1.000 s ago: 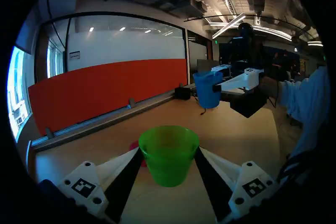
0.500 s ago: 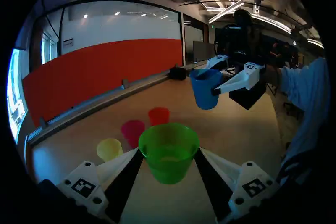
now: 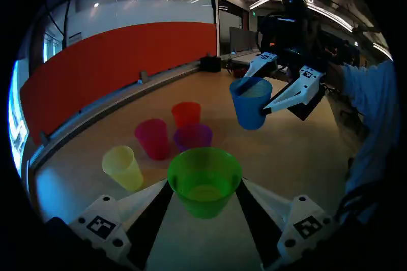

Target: Pour water

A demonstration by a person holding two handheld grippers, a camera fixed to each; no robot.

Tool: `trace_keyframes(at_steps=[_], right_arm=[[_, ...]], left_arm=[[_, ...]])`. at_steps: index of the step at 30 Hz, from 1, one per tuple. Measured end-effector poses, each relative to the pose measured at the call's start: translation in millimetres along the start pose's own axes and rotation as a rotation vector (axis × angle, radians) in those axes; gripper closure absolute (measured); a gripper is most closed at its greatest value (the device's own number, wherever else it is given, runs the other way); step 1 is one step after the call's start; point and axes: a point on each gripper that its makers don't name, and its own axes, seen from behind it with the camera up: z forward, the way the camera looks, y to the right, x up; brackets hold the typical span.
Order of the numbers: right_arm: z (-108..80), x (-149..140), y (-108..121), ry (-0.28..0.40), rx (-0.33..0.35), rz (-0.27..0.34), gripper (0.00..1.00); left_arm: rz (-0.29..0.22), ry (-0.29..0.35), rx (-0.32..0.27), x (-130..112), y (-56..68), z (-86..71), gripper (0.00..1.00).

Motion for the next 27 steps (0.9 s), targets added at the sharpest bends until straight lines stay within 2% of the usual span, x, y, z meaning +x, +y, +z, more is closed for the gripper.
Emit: trace_keyframes(at_steps=[11,27], right_arm=[[14.7,-38,-1,-0.079,0.018,0.002,0.11],[25.0,-65,-4,-0.132,0.033,0.006,0.10]], left_arm=[[0.018,-0.064,-0.019,-21,0.6,19.0,0.15],[0.008,-0.102,-0.046,-40,3.1,38.6,0.15]])
